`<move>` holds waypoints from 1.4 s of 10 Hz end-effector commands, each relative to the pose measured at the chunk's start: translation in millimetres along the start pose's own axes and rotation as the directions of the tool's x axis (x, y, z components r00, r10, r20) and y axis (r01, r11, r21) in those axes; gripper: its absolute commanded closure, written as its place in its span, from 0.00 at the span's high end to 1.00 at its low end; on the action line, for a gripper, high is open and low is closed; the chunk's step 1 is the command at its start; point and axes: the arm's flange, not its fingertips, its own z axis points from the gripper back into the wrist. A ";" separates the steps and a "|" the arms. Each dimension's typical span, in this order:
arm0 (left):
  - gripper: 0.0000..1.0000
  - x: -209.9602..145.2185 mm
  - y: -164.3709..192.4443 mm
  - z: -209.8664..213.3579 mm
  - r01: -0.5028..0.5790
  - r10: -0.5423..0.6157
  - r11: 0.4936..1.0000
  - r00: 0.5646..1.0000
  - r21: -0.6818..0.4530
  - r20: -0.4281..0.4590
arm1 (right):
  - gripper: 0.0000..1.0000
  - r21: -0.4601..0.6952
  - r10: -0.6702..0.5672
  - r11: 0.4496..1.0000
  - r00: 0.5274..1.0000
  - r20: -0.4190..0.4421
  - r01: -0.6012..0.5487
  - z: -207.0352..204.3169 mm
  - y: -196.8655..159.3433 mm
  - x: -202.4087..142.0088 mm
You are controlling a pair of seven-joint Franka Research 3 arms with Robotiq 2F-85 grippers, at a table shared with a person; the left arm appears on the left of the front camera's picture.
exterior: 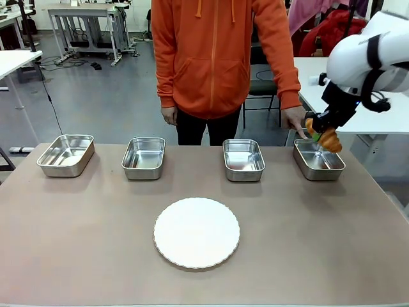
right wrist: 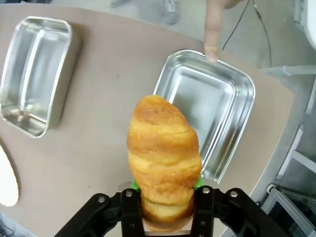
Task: Place the bread in the container.
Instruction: Place the Butter Roll into the Airtight Container indicated by the human.
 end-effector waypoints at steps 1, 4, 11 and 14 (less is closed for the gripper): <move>1.00 2.2 -1.6 0.7 0.007 -0.007 1.000 1.000 -0.005 0.008 | 0.41 0.032 -0.010 0.999 1.000 0.016 0.009 10.0 -5.8 5.2; 1.00 2.2 -1.6 0.7 0.007 -0.007 1.000 1.000 -0.005 0.008 | 0.41 0.000 0.000 1.000 1.000 0.000 0.000 0.0 0.0 0.0; 1.00 2.2 -1.6 0.7 0.007 -0.007 1.000 1.000 -0.005 0.008 | 0.98 0.027 -0.056 0.998 0.998 -0.027 0.057 -45.5 -29.6 32.3; 1.00 2.2 -1.6 0.7 0.007 -0.007 1.000 1.000 -0.005 0.008 | 0.65 0.037 -0.072 0.997 0.996 -0.051 0.074 -54.0 -30.0 31.0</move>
